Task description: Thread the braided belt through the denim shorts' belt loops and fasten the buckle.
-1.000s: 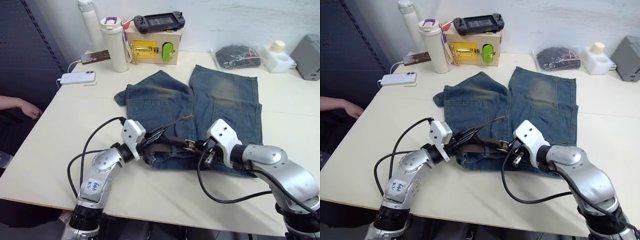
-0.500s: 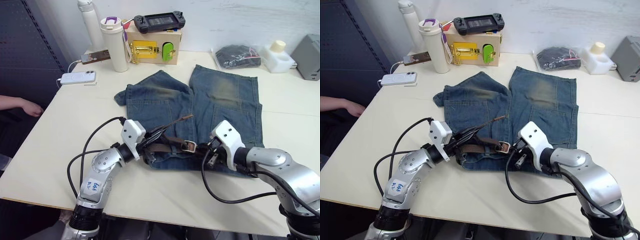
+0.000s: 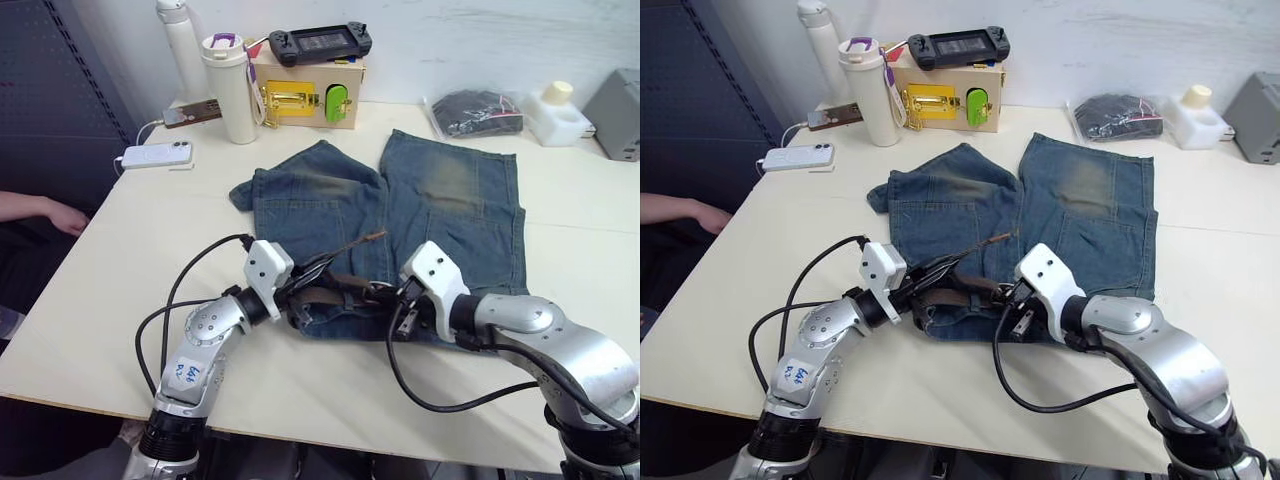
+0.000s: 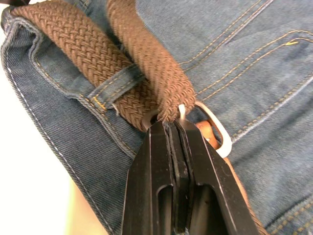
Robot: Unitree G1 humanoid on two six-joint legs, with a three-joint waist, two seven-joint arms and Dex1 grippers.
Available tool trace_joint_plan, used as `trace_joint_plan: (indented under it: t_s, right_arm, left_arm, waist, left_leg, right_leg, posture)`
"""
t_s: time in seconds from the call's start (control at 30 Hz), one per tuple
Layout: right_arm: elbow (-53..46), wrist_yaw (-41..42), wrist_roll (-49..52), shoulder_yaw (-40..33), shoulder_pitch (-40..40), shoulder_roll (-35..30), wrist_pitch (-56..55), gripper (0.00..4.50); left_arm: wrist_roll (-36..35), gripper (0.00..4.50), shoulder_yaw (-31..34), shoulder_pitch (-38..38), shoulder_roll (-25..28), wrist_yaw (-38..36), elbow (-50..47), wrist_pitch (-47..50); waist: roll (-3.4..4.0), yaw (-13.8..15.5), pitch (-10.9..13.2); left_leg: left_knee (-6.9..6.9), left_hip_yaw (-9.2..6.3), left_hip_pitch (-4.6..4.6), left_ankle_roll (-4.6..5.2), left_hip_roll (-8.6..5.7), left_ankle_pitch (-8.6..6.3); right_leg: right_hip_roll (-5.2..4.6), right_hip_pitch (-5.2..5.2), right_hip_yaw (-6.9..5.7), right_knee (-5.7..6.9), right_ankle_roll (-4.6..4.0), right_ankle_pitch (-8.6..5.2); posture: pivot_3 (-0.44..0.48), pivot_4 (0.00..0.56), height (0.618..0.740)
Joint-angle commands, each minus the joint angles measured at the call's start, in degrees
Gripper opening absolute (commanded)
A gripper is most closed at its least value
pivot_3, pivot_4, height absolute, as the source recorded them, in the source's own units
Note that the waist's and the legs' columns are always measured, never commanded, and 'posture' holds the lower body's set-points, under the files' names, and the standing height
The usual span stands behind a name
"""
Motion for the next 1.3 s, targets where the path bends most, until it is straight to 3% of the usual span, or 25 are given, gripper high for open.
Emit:
trace_joint_plan:
  t_s: [0.03, 0.43, 0.83, 1.3]
  right_arm:
    - [1.66, 0.07, -0.64, 3.14, -2.49, -0.57, -1.07, 0.12]
    - [9.63, 18.32, 5.67, -1.59, -11.76, -15.96, -7.18, 0.12]
    - [15.58, 19.88, 1.97, 7.98, -16.66, -11.87, -11.99, 0.12]
    - [19.61, 22.63, -2.35, 13.9, -18.24, -10.22, -14.86, 0.12]
  left_arm:
    - [0.88, 0.0, 0.1, -0.56, 0.67, -0.1, -0.79, -2.17]
    - [6.26, 0.0, 1.34, 1.6, 8.1, -3.79, 5.7, -13.44]
    - [5.77, 0.0, 0.97, 2.28, 8.49, -3.6, 4.17, -13.9]
    - [6.17, 0.0, 0.54, 2.67, 8.17, -3.01, 2.82, -13.32]
  waist:
    - [0.0, -0.03, 0.0]
    - [0.04, -0.16, 0.07]
    - [0.03, -1.14, 0.07]
    - [0.03, -1.21, 0.07]
  left_leg:
    - [-0.01, -0.01, 0.0, 0.0, 0.0, 0.0]
    - [-0.15, 0.07, -0.02, 0.0, 0.04, 0.0]
    - [-0.66, 0.08, 0.05, -0.06, 0.11, 0.17]
    - [-0.69, 0.07, 0.08, -0.06, 0.1, 0.19]
  right_leg:
    - [0.0, 0.0, 0.0, 0.0, 0.0, 0.0]
    - [0.0, -0.02, -0.04, -0.18, 0.0, 0.0]
    - [-0.01, 0.03, -0.08, -0.62, 0.03, 0.02]
    - [-0.01, 0.05, -0.09, -0.63, 0.04, 0.02]
  posture:
    - [0.0, 0.15, 0.645]
    - [0.0, 0.15, 0.645]
    - [0.0, 0.15, 0.645]
    - [0.0, 0.15, 0.645]
